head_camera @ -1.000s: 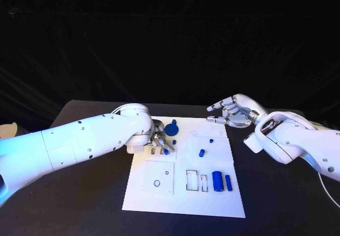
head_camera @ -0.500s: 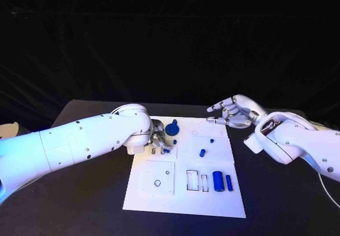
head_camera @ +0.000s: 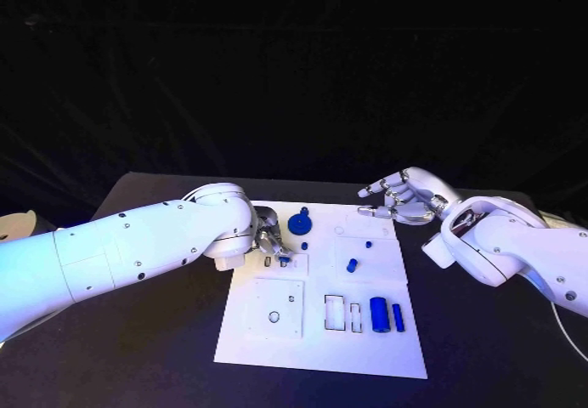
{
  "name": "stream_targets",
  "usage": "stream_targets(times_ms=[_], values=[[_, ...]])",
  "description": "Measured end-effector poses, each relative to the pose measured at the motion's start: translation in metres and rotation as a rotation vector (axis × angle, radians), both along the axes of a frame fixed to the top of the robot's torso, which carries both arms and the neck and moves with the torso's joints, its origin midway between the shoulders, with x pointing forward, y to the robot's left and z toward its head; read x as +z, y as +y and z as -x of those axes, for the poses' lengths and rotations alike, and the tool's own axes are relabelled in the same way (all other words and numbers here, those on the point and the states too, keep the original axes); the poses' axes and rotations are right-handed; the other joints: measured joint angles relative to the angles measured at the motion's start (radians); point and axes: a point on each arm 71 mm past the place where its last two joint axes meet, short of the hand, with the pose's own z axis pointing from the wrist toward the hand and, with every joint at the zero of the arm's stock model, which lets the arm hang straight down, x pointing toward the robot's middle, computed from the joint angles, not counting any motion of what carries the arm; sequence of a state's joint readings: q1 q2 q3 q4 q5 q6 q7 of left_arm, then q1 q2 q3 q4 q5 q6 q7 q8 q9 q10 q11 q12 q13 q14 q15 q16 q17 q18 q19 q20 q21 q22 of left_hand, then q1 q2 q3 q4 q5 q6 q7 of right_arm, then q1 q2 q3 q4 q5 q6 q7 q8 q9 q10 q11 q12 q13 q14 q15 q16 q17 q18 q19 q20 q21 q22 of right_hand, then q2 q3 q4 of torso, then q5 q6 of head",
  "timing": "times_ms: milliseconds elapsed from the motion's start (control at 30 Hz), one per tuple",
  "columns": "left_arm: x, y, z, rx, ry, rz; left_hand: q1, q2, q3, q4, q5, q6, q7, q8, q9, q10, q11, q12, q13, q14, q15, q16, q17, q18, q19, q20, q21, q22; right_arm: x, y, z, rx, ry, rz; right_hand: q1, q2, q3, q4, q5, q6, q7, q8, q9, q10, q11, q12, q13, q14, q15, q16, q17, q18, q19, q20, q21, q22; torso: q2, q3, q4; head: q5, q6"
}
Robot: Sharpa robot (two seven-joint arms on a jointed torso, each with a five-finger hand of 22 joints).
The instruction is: Assemble the parts on the task board
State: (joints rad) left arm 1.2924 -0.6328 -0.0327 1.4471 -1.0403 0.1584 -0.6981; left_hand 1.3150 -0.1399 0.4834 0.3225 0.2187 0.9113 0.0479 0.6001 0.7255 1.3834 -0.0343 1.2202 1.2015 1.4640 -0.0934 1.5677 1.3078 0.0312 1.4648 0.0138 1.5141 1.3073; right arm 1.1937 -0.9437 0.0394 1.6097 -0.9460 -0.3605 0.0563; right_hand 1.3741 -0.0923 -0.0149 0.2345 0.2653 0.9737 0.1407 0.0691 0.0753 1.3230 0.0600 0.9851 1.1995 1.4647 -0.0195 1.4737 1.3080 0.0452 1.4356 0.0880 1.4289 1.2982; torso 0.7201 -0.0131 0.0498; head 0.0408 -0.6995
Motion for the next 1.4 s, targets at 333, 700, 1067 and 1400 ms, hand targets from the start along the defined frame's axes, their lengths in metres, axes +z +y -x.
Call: stream_targets(times_ms=[333,700,1067,1400], values=[[-0.0082,0.0018,0.0043,0.005,-0.032,-0.014,-0.008,-0.008,0.014,-0.014,-0.003,0.000,0.000,0.000,0.004,0.000,0.000,0.000,0.002,0.000,0.000,0.000,0.000,0.000,0.000,0.000,0.000,0.000,-0.0020,-0.0004,0.0002,0.001,0.006,0.001,0.000,0.000,-0.003,0.003,0.000,0.000,0.000,0.000,0.000,0.000,0.000,0.000,-0.001,0.000,0.000,0.000,0.000,0.000,0.000,0.000,0.000,0.000,0.000,-0.0012,-0.0006,0.006,-0.002],[-0.0088,0.0000,0.0047,-0.009,-0.058,-0.034,-0.013,-0.013,0.020,-0.020,-0.005,0.005,-0.002,0.000,0.006,0.000,0.000,0.000,0.003,0.000,0.000,0.000,0.000,0.000,0.000,0.000,0.000,0.001,-0.0027,-0.0006,0.0004,0.002,0.009,0.002,0.000,0.000,-0.003,0.003,0.000,0.000,0.000,0.000,0.000,0.000,0.000,0.000,-0.001,0.000,0.000,0.000,0.000,0.000,0.000,0.000,0.000,0.000,0.000,-0.0017,-0.0020,0.007,-0.004],[-0.0086,0.0006,0.0056,-0.029,-0.065,-0.055,-0.021,-0.021,0.025,-0.025,-0.006,0.003,-0.004,-0.001,0.005,0.003,0.004,0.000,0.005,0.000,0.000,0.000,0.000,0.000,0.000,0.000,0.000,0.001,-0.0029,-0.0006,0.0005,0.003,0.010,0.002,0.000,0.000,-0.003,0.003,0.000,0.000,0.000,0.000,0.000,0.000,0.000,0.000,-0.001,0.000,0.000,0.000,0.000,0.000,0.000,0.000,0.000,0.000,0.001,-0.0017,-0.0013,0.007,-0.007],[-0.0092,0.0005,0.0066,-0.045,-0.061,-0.067,-0.026,-0.021,0.029,-0.029,-0.008,0.003,-0.004,-0.001,0.009,0.003,0.004,0.000,0.005,0.000,0.000,0.000,0.000,0.000,0.000,0.000,0.000,0.001,-0.0034,-0.0007,0.0006,0.004,0.011,0.002,0.000,0.000,-0.003,0.003,0.000,0.000,0.000,0.000,0.000,0.000,0.000,0.000,-0.001,0.000,0.000,0.000,0.000,0.000,0.000,0.000,0.000,0.000,0.000,-0.0017,-0.0007,0.006,-0.009]])
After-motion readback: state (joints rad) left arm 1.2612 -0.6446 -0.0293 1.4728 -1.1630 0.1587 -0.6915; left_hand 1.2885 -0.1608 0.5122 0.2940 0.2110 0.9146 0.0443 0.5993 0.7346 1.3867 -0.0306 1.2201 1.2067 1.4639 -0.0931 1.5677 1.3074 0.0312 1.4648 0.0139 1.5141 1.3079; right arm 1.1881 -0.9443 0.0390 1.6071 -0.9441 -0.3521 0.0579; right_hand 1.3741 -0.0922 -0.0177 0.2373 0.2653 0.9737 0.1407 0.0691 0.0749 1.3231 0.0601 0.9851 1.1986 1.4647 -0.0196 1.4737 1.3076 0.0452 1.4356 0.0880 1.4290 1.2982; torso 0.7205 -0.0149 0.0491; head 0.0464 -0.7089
